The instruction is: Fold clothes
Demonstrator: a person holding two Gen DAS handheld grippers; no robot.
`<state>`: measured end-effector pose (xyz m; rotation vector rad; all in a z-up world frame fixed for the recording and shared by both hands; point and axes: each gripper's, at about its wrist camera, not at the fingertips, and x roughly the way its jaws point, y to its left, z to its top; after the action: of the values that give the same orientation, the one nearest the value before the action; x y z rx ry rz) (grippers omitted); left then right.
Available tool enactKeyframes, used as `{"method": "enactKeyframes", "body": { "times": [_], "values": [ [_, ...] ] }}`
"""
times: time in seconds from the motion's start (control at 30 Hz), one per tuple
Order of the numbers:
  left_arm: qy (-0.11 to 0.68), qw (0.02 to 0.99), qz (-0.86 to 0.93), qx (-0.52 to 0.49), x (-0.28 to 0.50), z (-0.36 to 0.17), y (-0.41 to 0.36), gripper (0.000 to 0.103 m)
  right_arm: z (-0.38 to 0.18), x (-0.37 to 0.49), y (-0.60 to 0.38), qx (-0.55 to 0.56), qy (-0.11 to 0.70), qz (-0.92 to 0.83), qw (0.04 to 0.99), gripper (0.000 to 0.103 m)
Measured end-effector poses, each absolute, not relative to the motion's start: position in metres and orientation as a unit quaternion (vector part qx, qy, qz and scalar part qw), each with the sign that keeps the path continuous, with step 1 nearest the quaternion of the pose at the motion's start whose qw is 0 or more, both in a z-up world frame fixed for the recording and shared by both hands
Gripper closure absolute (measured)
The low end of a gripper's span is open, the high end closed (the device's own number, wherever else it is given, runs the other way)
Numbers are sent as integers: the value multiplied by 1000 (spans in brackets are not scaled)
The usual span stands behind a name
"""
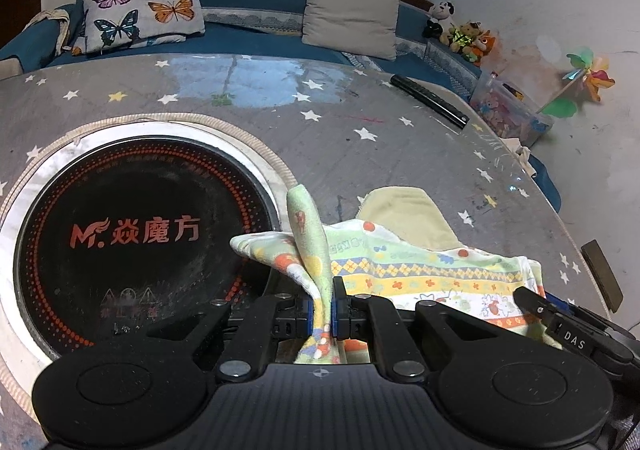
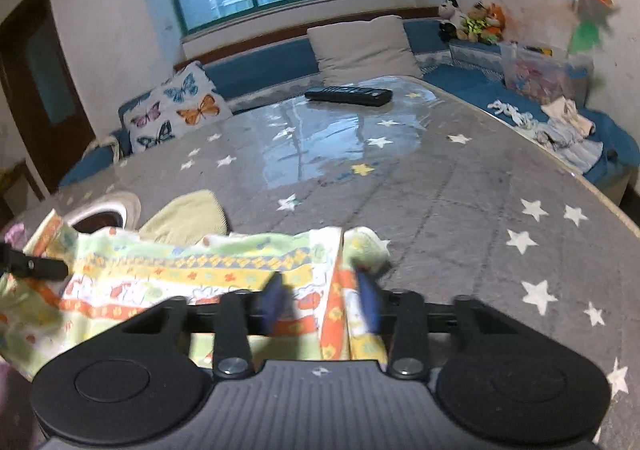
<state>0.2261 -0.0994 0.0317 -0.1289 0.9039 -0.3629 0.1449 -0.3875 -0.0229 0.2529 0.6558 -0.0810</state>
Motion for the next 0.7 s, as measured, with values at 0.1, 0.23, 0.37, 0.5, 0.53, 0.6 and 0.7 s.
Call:
{"method": "enactKeyframes", "body": {
  "times": [0.1,0.23,0.37,0.5,0.53,0.6,0.7],
  "values": [
    [430,883,-176,-60,222,34,-98,95,-19,142,-389,134,315,-40,939,92],
    [422,886,-182,-58,216,43,-99,95,-6,131,-390,132,295,-38,945,93],
    [414,887,-196,-59,209,53,-105,95,18,116,-387,113,268,-32,956,94],
    [407,887,-214,-49,199,60,-117,95,37,101,-386,92,245,-35,964,95],
    [405,887,-218,-47,197,61,-121,95,42,98,-386,88,240,-38,966,95],
    [402,886,-226,-43,194,65,-127,95,53,90,-389,80,228,-43,969,95],
    [394,888,-235,-38,192,73,-137,95,66,82,-391,71,214,-50,973,95]
  ]
}}
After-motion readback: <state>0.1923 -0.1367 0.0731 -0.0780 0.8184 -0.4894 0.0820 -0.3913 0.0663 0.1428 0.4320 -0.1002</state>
